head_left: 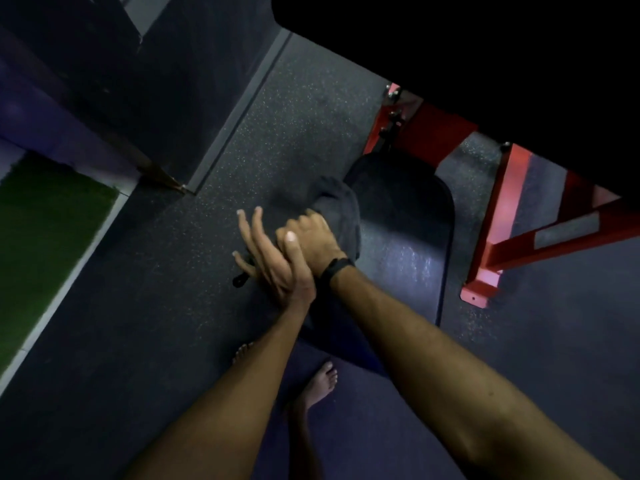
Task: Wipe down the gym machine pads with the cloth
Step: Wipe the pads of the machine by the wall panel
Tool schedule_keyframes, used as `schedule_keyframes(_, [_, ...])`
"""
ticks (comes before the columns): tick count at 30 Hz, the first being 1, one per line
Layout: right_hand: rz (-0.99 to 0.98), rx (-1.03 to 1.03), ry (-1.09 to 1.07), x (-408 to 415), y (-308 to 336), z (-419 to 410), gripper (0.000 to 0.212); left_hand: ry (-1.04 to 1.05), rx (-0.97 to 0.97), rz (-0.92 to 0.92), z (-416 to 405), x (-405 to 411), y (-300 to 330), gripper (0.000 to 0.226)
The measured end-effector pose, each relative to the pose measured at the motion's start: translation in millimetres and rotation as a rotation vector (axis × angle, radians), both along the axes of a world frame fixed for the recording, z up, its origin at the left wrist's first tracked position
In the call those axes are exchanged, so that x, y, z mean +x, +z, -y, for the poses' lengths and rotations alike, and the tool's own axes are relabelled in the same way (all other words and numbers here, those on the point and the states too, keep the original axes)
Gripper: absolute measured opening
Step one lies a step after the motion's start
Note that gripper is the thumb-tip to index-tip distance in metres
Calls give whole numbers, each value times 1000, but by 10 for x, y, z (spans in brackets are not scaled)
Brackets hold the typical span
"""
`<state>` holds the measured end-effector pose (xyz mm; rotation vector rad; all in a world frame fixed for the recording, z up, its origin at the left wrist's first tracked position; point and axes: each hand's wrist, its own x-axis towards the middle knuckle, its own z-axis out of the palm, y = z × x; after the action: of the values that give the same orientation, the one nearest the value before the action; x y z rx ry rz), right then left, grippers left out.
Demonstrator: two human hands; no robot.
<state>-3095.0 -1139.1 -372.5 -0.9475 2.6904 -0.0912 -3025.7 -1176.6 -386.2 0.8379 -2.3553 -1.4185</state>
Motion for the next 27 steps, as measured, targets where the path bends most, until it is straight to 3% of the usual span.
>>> schedule_keyframes(3, [-3,0,-5,407,-93,60,28,37,-8,-87,324,184,70,60])
schedule_keyframes(8, [40,-78,95,1215,-80,82,34,-4,-56,-46,698,238,170,62])
schedule_keyframes(11, [-133,-112,137,1525,-149,-182,29,-52,-67,-44,711,194,185,60])
schedule_keyframes(14, [-250,-184,153,1728,-156,-618,37,-114,-69,-36,599,151,176,59])
schedule_keyframes(18, [-247,-259,-13,1905,-103,-1291,51,-202,-63,-6,416,137,137,58])
schedule_keyframes(22, [-203,-190,-85,2117,-82,-1673,47,-246,-57,27,331,107,96,63])
schedule_keyframes(25, [-248,-145,-206,2092,-91,-1293,65,-266,-35,35,331,56,81,63])
schedule_keyframes(27, [-265,-139,-241,1970,-99,-868,64,-289,-26,33,326,-6,58,60])
